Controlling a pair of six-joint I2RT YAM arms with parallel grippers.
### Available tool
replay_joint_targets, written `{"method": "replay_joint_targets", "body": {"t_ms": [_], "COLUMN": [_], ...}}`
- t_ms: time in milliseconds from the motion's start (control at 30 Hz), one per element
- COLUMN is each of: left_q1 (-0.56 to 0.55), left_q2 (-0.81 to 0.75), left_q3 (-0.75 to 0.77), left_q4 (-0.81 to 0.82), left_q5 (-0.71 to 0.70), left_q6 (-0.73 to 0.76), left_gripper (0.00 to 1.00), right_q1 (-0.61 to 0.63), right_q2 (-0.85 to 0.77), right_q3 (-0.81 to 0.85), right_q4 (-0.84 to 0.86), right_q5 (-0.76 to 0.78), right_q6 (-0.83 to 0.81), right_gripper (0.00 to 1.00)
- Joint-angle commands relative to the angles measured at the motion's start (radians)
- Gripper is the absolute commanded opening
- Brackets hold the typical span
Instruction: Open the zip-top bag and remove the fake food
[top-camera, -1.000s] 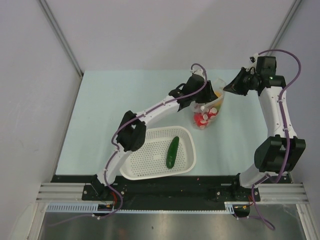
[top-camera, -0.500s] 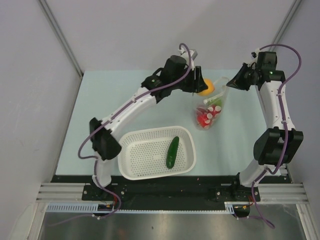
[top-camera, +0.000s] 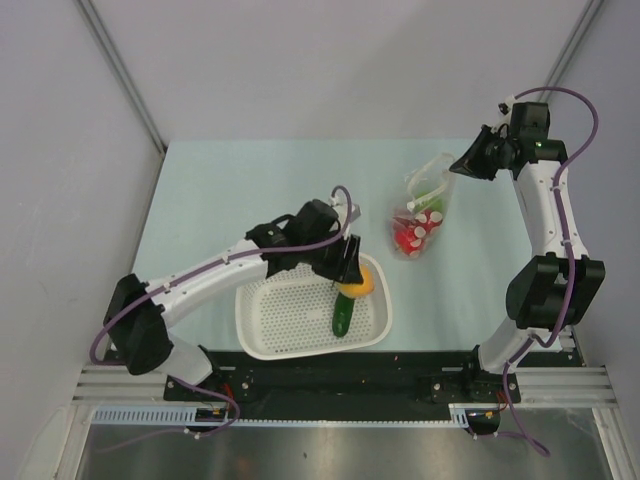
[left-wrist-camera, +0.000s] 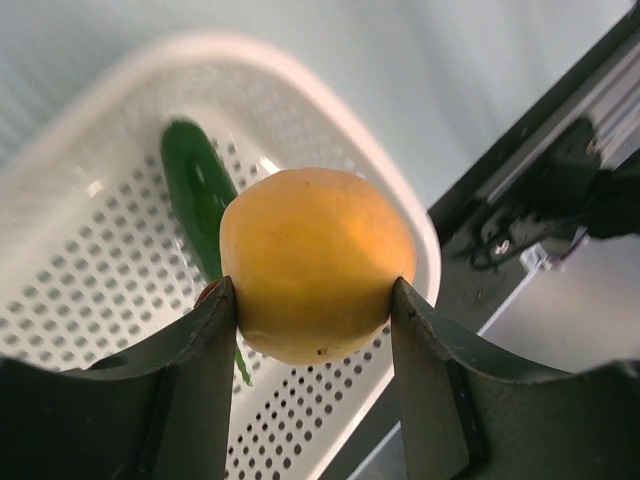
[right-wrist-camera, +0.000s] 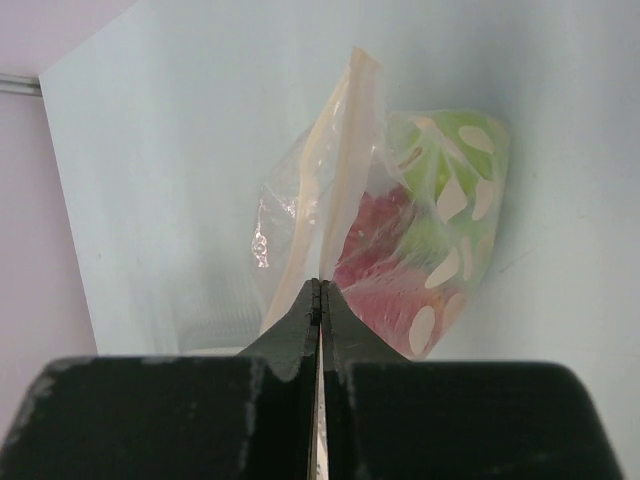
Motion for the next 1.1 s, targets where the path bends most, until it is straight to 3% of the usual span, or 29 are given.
{"method": "replay_joint_targets", "body": {"t_ms": [0,33,133,167,233,267,367,433,533,667,767,1000,1067], "left_q1": [-0.046,-0.051,-0.058,-0.061,-0.061,-0.06,-0.061,-0.061,-0.058,-0.043,-0.014,0.046,0.06], "left_q2": [0.015,0.027,0.064,0.066,0.061,0.057,0.061,0.096,0.118,0.185,0.298,0.638,0.707], "left_q3": [-0.064,-0.067,-0.085,-0.094,-0.093,-0.081,-0.024,0.046,0.131,0.263,0.433,0.929,0.996], "left_q4": [0.031,0.019,0.011,0.029,0.049,0.073,0.092,0.084,0.103,0.224,0.251,0.206,0.195], "left_q5": [0.062,0.068,0.085,0.094,0.108,0.114,0.108,0.119,0.171,0.18,0.157,0.082,0.077], "left_q6": [-0.056,-0.061,-0.065,-0.064,-0.054,-0.047,-0.005,0.024,0.051,0.033,-0.034,-0.175,-0.229], "left_gripper": [0.07,0.09,0.28,0.43,0.59,0.78,0.94,0.94,0.84,0.59,0.47,0.45,0.47], "right_q1": [0.002,0.002,0.008,0.01,0.018,0.019,0.027,0.028,0.028,0.028,0.036,0.054,0.056], "right_q2": [-0.002,-0.003,-0.006,-0.011,-0.012,-0.014,-0.02,-0.022,-0.023,-0.037,-0.054,-0.075,-0.083], "right_q3": [0.015,0.013,0.007,0.004,-0.002,-0.005,-0.011,-0.011,0.001,0.01,0.0,-0.011,-0.002], "right_q4": [0.04,0.043,0.044,0.044,0.043,0.043,0.038,0.033,0.018,-0.005,-0.009,-0.026,-0.032], "right_q5": [-0.01,-0.012,-0.015,-0.014,-0.014,-0.014,-0.01,-0.01,-0.007,-0.003,-0.003,0.005,0.003], "right_q6": [-0.019,-0.019,-0.016,-0.017,-0.017,-0.017,-0.02,-0.02,-0.03,-0.036,-0.034,-0.036,-0.033], "right_gripper": [0.0,0.0,0.0,0.0,0.0,0.0,0.0,0.0,0.0,0.0,0.0,0.0,0.0]}}
